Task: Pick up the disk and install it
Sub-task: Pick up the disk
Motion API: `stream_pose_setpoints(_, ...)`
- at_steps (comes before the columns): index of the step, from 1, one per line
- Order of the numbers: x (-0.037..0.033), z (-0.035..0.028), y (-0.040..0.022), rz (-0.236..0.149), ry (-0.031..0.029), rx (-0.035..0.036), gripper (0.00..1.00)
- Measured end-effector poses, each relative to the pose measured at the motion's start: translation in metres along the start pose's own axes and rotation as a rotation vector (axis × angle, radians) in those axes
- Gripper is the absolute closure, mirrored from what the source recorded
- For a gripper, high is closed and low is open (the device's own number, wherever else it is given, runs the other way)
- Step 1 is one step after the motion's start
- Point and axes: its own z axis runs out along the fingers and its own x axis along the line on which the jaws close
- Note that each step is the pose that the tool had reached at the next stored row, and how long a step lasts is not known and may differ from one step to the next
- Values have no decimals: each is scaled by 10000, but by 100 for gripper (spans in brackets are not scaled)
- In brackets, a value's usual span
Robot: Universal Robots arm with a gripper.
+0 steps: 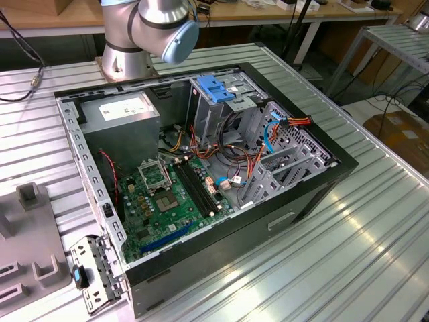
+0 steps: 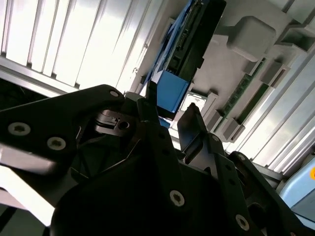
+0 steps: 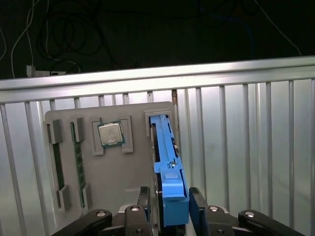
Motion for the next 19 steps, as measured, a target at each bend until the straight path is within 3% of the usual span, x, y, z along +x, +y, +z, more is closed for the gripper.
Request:
stream_pose_setpoints(8, -28, 82, -88, 192, 62, -487, 55)
stream_pose_setpoints(10, -43, 115, -126, 258, 87, -697, 55)
stream_pose_setpoints(14, -58, 151, -163, 340, 121, -968, 55)
stream_pose_setpoints(18, -73, 182, -211, 438, 162, -1316, 55)
stream_pose_setpoints(19, -74, 183, -223, 453, 168, -1352, 55)
